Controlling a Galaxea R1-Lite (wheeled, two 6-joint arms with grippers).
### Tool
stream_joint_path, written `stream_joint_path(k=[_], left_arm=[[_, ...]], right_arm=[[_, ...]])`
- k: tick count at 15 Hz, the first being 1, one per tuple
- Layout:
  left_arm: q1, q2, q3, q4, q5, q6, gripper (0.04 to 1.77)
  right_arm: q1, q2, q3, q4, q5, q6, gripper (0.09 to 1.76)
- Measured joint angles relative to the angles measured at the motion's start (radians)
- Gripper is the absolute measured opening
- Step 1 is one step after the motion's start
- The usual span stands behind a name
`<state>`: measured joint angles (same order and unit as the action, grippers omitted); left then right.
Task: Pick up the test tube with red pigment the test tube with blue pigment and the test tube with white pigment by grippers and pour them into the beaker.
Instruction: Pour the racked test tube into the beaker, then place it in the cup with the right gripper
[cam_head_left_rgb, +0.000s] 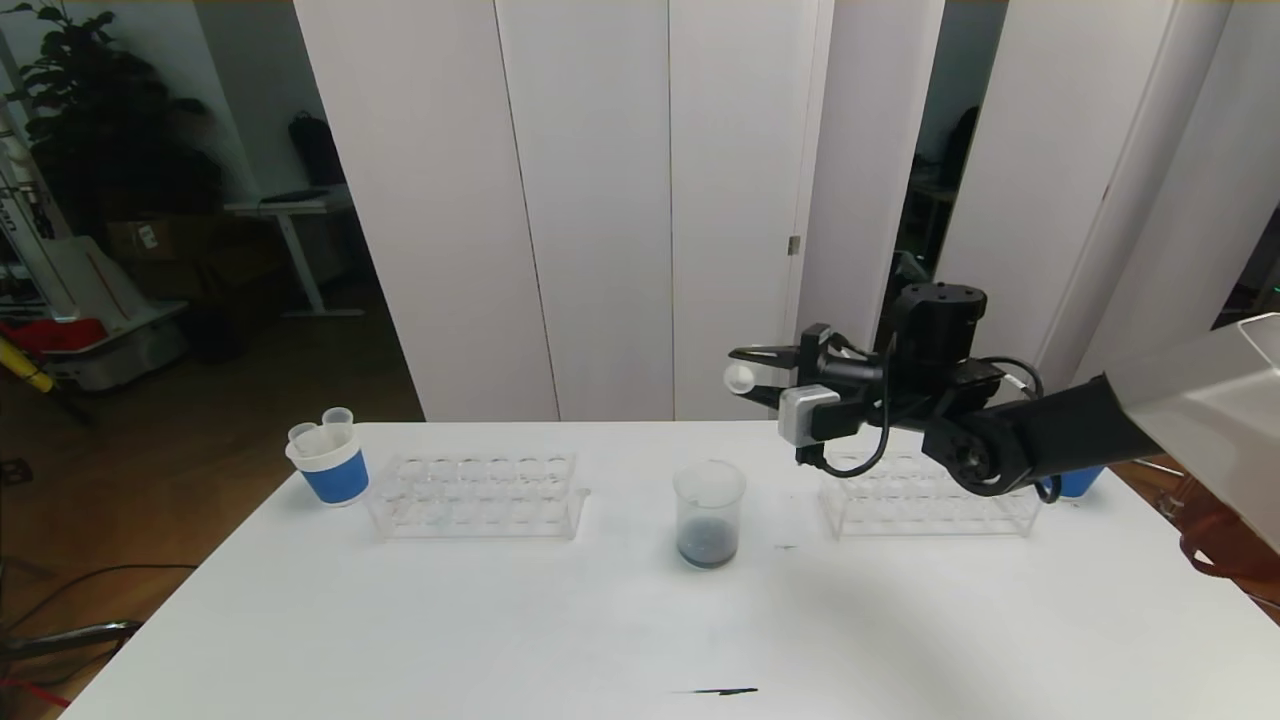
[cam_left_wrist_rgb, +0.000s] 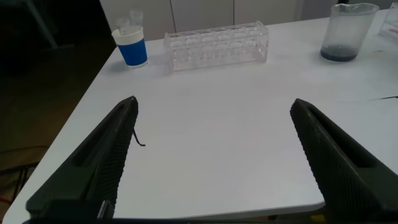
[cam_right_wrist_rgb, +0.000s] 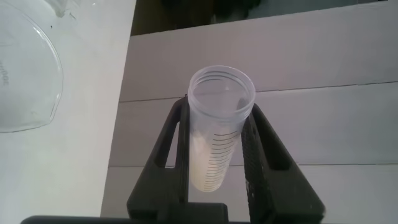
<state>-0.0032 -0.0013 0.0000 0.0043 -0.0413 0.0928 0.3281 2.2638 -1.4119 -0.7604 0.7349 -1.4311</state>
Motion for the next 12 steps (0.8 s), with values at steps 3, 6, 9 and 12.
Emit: stream_joint_path(k=[3,6,9,12], left_arm=[[0.000,0.000,0.000,0.000,0.000,0.000,1.75],[0.000,0.000,0.000,0.000,0.000,0.000,1.75],[0.000,0.000,0.000,0.000,0.000,0.000,1.75],[0.000,0.000,0.000,0.000,0.000,0.000,1.75]], right_arm=[[-0.001,0.022,-0.036,0.002,-0.002,-0.050,0.57],[0.003,0.045,-0.065,0.004,-0.003,-0.088,0.57],[0.006,0.065,-0.087,0.006,-0.006,-0.107,0.57],[0.013,0.081,-0.110,0.006,-0.005,-0.125,0.57]])
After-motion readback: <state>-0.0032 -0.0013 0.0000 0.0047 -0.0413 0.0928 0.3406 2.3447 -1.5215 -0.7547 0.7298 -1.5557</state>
